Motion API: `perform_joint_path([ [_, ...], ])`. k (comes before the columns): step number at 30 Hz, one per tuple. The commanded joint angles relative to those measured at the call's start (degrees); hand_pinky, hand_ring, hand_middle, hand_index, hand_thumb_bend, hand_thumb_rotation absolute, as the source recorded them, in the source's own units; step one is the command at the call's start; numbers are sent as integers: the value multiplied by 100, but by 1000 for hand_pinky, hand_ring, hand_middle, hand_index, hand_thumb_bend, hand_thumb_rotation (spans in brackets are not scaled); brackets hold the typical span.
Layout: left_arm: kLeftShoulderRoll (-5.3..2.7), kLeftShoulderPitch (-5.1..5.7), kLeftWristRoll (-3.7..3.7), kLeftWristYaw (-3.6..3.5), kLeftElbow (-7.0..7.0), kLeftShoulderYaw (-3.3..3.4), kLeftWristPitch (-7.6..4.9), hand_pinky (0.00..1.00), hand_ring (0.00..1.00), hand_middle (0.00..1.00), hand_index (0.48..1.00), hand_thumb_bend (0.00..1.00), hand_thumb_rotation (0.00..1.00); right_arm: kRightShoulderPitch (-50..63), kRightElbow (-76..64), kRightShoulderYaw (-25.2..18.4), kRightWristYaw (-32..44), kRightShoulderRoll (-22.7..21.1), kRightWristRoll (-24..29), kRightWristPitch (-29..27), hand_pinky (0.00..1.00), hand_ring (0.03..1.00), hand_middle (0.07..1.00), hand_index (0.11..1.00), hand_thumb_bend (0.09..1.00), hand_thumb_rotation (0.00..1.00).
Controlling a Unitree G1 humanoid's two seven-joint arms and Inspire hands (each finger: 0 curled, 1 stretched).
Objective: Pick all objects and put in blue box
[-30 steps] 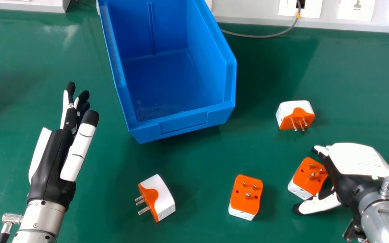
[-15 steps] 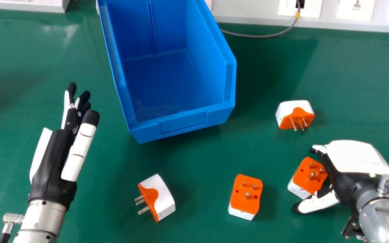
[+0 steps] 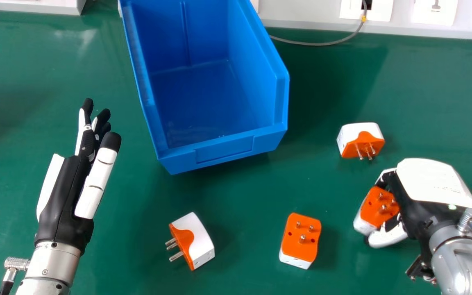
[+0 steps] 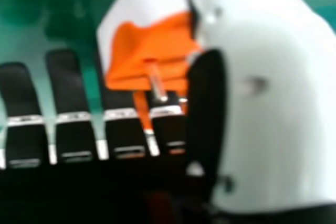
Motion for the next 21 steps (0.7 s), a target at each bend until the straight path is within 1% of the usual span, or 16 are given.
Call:
perform_joint_path([
  [1,42,-14,37,6,-71,-3,-70,1000,1000,1000,1000,654,958,96,-27,39,44,-40,13,-35,166,257,391,546,520,100],
  [3,44,-18,50,14,-71,-6,-64,1000,1000,1000,1000,654,958,105,-31,44,40,-46,-2,-38,166,257,391,546,520,100],
  [5,48,-15,59,17,-81,-2,-57,1000,1000,1000,1000,654,959,118,-32,45,20,-46,-12,-57,209,323,448,541,507,64],
  [7,56,-11,64,11,-76,3,-71,1000,1000,1000,1000,654,959,131,-26,42,12,-46,-8,-73,209,323,448,541,507,64],
  [8,58,-14,62,4,-64,6,-83,1000,1000,1000,1000,654,959,139,-27,37,5,-48,0,-84,232,349,469,536,504,51],
  [10,55,-17,69,3,-62,5,-92,1000,1000,1000,1000,654,959,158,-45,18,-15,-48,24,-104,232,349,469,536,504,51],
  [11,57,-14,71,3,-70,4,-89,1000,1000,1000,1000,650,960,167,-50,15,-33,-46,27,-113,251,370,486,531,501,41],
  [14,62,-4,49,-12,-82,13,-78,1000,1000,1000,1000,646,960,177,-39,12,-80,-50,23,-142,267,388,500,527,498,32],
  [16,59,7,46,-8,-113,14,-57,1000,1000,1000,1000,646,961,190,-47,-4,-95,-50,44,-153,279,401,511,524,497,26],
  [21,62,11,51,-8,-114,15,-70,1000,1000,1000,1000,648,962,281,-197,-52,-74,-70,29,-148,296,420,527,520,494,16],
])
